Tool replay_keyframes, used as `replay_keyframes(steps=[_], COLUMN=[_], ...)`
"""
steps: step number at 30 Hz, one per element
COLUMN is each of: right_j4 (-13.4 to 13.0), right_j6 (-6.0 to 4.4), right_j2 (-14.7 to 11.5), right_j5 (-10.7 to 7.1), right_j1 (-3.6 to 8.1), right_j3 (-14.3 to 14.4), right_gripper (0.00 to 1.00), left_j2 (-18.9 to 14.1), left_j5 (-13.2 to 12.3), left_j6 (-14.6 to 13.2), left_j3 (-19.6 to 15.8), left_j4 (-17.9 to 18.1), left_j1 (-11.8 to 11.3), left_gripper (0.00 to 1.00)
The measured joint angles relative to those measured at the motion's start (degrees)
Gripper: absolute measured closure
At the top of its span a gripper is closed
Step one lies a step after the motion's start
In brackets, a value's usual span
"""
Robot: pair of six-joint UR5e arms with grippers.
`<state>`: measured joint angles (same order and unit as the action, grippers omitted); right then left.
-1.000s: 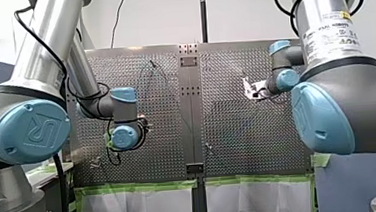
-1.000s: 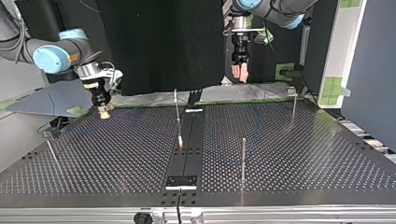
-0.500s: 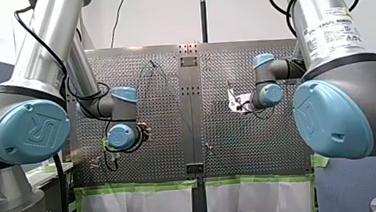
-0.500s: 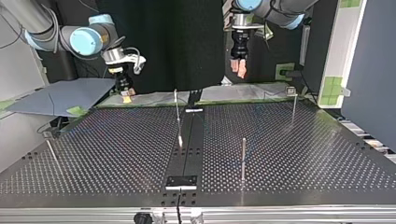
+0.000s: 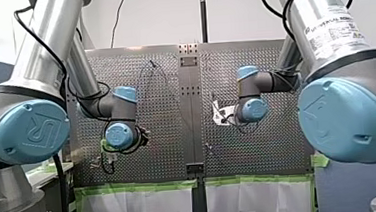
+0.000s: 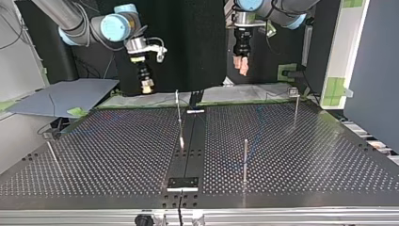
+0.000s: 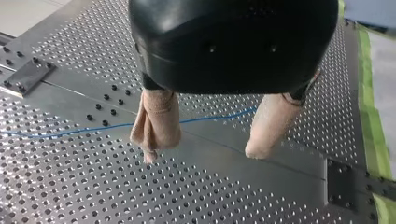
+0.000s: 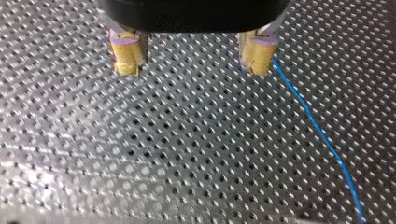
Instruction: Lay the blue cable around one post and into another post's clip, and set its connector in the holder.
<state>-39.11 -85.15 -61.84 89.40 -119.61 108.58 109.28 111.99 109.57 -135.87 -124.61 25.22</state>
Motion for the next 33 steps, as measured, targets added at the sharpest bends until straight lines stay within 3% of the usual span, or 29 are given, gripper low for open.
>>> replay_keyframes(steps=[8, 20, 27, 33], right_j4=[-0.83, -0.92, -0.16, -0.69], right_j6=[-0.80, -1.02, -3.22, -5.42], right_j2=[2.32, 2.45, 2.46, 2.46], right_j5=[4.81, 11.05, 11.67, 13.91], right_j1=[-4.83, -11.67, -15.23, -18.03], right_j3=[0.02, 0.02, 0.06, 0.36], right_gripper=[0.01, 0.01, 0.01, 0.01], left_j2=[-0.02, -0.01, 0.00, 0.00], left_j5=[1.54, 1.67, 1.80, 1.87], left_j6=[-2.98, -3.46, -3.59, -3.29], left_j3=[0.00, 0.01, -0.12, -0.31], left_j4=[-0.02, 0.01, -0.36, -0.61], left_j1=[0.18, 0.29, 0.37, 0.45], left_gripper=[0.02, 0.02, 0.02, 0.02])
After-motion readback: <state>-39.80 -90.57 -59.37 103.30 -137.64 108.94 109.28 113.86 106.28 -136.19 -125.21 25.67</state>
